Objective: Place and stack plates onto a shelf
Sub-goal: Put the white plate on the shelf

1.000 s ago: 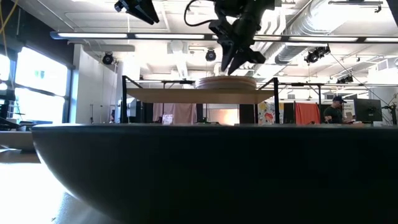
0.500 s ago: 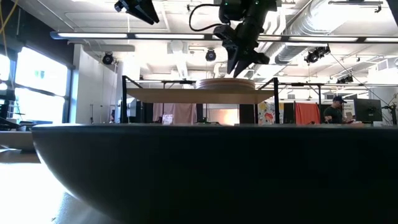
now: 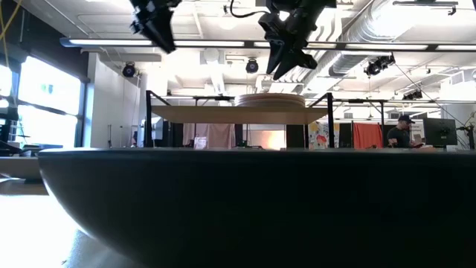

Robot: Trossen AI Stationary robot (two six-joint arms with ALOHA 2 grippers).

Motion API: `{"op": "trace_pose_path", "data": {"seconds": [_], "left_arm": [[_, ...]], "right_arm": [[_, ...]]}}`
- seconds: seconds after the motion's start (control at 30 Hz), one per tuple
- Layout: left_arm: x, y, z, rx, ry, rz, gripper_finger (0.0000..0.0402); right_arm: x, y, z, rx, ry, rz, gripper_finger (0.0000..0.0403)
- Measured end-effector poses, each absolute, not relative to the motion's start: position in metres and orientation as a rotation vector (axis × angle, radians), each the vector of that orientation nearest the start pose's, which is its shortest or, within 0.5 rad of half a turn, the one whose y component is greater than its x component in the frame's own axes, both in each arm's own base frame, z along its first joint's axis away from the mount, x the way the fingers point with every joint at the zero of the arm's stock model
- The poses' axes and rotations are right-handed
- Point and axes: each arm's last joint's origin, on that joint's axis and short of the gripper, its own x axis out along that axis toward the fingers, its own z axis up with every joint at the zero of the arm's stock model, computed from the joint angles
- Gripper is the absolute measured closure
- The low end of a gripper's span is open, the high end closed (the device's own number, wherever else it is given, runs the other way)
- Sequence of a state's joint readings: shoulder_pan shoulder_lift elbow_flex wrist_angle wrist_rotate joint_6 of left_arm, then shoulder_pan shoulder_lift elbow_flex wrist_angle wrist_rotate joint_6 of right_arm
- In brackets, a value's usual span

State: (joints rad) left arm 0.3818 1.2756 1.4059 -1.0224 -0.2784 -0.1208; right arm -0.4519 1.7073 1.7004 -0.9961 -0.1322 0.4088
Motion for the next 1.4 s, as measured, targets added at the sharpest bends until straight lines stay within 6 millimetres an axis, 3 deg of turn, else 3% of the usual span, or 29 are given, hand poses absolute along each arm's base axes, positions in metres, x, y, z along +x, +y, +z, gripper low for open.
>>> {"op": "trace_pose_path", "data": {"seconds": [0.17, 0.33, 0.63, 1.07, 1.4], "left_arm": [[0.212, 0.087, 0.357, -0.298, 1.015, 0.628, 0.0271], [0.215, 0.072, 0.327, -0.423, 1.117, 0.549, 0.0271], [0.216, 0.035, 0.280, -0.518, 1.264, 0.537, 0.0271], [0.217, -0.024, 0.236, -0.615, 1.259, 0.528, 0.0271], [0.216, -0.052, 0.206, -0.632, 1.165, 0.455, 0.0271]], "right_arm": [[0.321, -0.151, 0.343, 0.629, 0.888, -0.473, 0.0306], [0.321, -0.152, 0.343, 0.633, 0.882, -0.478, 0.0306], [0.324, -0.139, 0.342, 0.681, 0.911, -0.484, 0.0306], [0.335, -0.109, 0.342, 0.696, 0.925, -0.452, 0.0306], [0.341, -0.088, 0.341, 0.658, 0.934, -0.451, 0.0306]]}}
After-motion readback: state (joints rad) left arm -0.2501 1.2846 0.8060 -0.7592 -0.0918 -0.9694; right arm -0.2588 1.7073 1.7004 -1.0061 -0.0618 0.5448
